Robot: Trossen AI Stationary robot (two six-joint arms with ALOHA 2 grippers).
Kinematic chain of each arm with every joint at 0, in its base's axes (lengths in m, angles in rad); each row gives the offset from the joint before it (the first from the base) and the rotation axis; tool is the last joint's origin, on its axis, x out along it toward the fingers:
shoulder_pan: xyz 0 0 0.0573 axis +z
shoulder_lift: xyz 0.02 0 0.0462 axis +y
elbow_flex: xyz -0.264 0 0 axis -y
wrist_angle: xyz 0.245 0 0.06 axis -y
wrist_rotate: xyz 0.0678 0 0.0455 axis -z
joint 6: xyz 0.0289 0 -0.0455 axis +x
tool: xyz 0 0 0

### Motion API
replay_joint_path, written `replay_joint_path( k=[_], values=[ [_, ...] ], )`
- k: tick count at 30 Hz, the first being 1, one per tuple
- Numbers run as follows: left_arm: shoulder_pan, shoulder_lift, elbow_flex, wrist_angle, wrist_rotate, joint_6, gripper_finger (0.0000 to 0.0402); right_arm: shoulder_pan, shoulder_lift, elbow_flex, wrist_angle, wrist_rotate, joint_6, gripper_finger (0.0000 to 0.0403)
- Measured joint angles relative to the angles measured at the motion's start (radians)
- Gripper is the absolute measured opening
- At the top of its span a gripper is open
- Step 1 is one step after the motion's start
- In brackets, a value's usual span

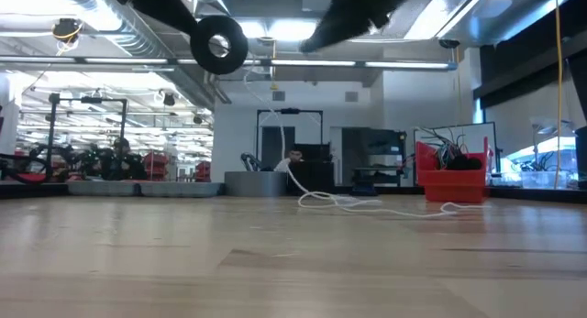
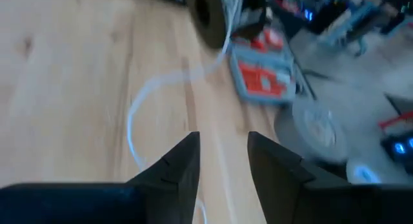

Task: Coil cords
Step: Uncoil the white wire from the spool

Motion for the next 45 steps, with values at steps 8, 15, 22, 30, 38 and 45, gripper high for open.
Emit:
replay_joint_path(
  k=[8, 15, 22, 30, 38, 45],
  values=[
    [-0.027, 0.0, 0.0, 0.087, 0.002, 0.089, 0.0005, -0.017, 0.048, 0.001, 0.171, -0.184, -0.076, 0.0134],
    [-0.054, 0.0, 0.001, 0.105, 0.003, 0.114, 0.0005, -0.041, 0.119, 0.0, 0.255, -0.233, -0.129, 0.0134],
    [-0.061, 0.0, 0.001, 0.102, 0.002, 0.124, 0.0005, -0.04, 0.117, 0.001, 0.354, -0.241, -0.123, 0.0134],
    [-0.061, 0.0, 0.001, 0.102, 0.002, 0.125, 0.0005, -0.041, 0.116, 0.0, 0.352, -0.26, -0.117, 0.0101],
    [-0.06, 0.0, 0.001, 0.101, 0.002, 0.123, 0.0005, -0.024, 0.116, 0.0, 0.364, -0.125, -0.194, 0.0015],
    [-0.048, 0.0, 0.001, 0.101, 0.002, 0.094, 0.0005, 0.013, 0.116, 0.041, 0.391, -0.147, -0.215, 0.0006]
  ],
)
